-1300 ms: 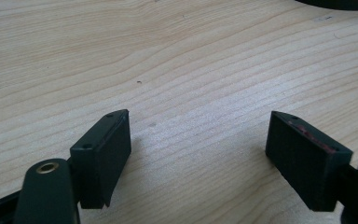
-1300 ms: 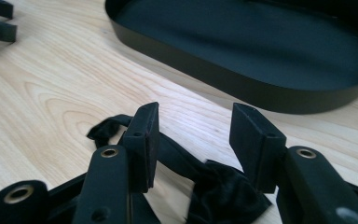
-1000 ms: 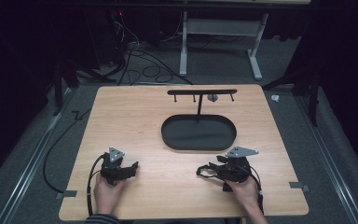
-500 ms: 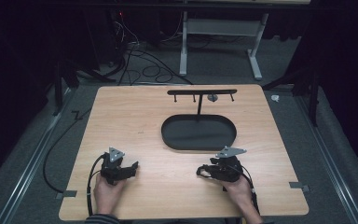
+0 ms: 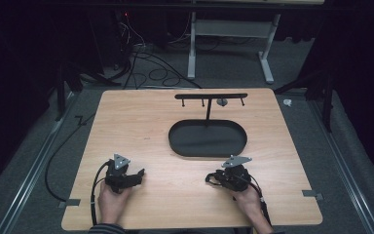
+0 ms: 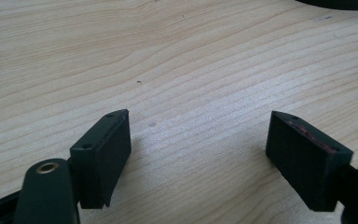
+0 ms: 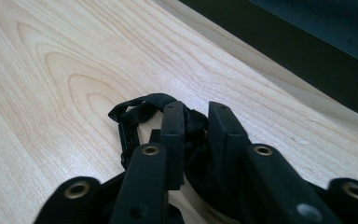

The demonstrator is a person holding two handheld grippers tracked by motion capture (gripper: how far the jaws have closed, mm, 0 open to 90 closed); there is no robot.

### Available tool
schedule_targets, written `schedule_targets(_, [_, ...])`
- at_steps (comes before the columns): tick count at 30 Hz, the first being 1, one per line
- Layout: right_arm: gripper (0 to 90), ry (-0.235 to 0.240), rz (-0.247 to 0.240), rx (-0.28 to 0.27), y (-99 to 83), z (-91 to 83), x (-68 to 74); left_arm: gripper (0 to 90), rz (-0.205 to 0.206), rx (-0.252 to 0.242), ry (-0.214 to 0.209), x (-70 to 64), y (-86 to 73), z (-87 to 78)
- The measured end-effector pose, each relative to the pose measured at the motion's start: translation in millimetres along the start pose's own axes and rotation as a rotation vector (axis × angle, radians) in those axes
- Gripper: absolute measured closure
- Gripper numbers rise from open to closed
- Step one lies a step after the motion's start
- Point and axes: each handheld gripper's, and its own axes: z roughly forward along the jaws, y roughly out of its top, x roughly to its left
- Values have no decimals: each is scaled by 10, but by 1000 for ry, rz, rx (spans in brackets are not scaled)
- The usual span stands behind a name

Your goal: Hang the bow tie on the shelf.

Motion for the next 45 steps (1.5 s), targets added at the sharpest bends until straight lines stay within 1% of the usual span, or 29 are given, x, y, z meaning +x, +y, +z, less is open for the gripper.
schedule_targets(5, [806, 8, 2, -4, 0, -3, -7, 225, 0, 0, 0, 0, 0, 0])
schedule_targets(7, [807, 7, 5, -12, 3, -18, -12, 225, 0, 0, 0, 0, 0, 0])
schedule_targets(9, [808, 4, 11, -34, 13, -69, -26, 225, 0, 0, 0, 0, 0, 0])
schedule_targets(11, [808, -3, 11, -38, 19, -95, -28, 225, 0, 0, 0, 1, 0, 0])
schedule_targets(15, [808, -23, 21, -83, 51, -239, -79, 225, 0, 0, 0, 0, 0, 0])
schedule_targets(16, [809, -31, 35, -104, 65, -313, -114, 225, 0, 0, 0, 0, 0, 0])
schedule_targets(18, [809, -31, 37, -111, 72, -336, -129, 225, 0, 0, 0, 1, 0, 0])
schedule_targets(19, [809, -44, 34, -124, 93, -407, -154, 224, 0, 0, 0, 1, 0, 0])
schedule_targets(21, [809, -48, 36, -129, 100, -432, -160, 224, 0, 0, -1, 0, 0, 0])
schedule_targets(24, [809, -63, 38, -156, 132, -541, -208, 224, 0, 0, -1, 1, 0, 0])
schedule_targets(26, [809, -66, 40, -160, 139, -558, -215, 224, 0, 0, -1, 0, 0, 0])
schedule_targets(28, [809, -76, 42, -179, 172, -625, -249, 224, 0, 0, -1, 1, 0, 0])
schedule_targets(30, [809, -80, 43, -180, 181, -643, -252, 224, 0, 0, -1, 1, 0, 0])
schedule_targets(32, [809, -104, 25, -192, 226, -710, -267, 224, 0, 0, -1, 1, 0, 0])
schedule_targets(36, [810, -113, 23, -204, 260, -755, -286, 224, 0, 0, -1, 1, 0, 0])
schedule_targets(38, [810, -121, 25, -221, 298, -802, -317, 224, 0, 0, -1, 0, 0, 0])
schedule_targets(40, [810, -123, 24, -222, 308, -816, -323, 224, 0, 0, -1, 1, 0, 0])
schedule_targets(42, [810, -136, 21, -239, 350, -869, -348, 224, 0, 0, -1, 0, 0, 0])
schedule_targets(45, [809, -147, 22, -249, 393, -905, -384, 224, 0, 0, -1, 0, 0, 0])
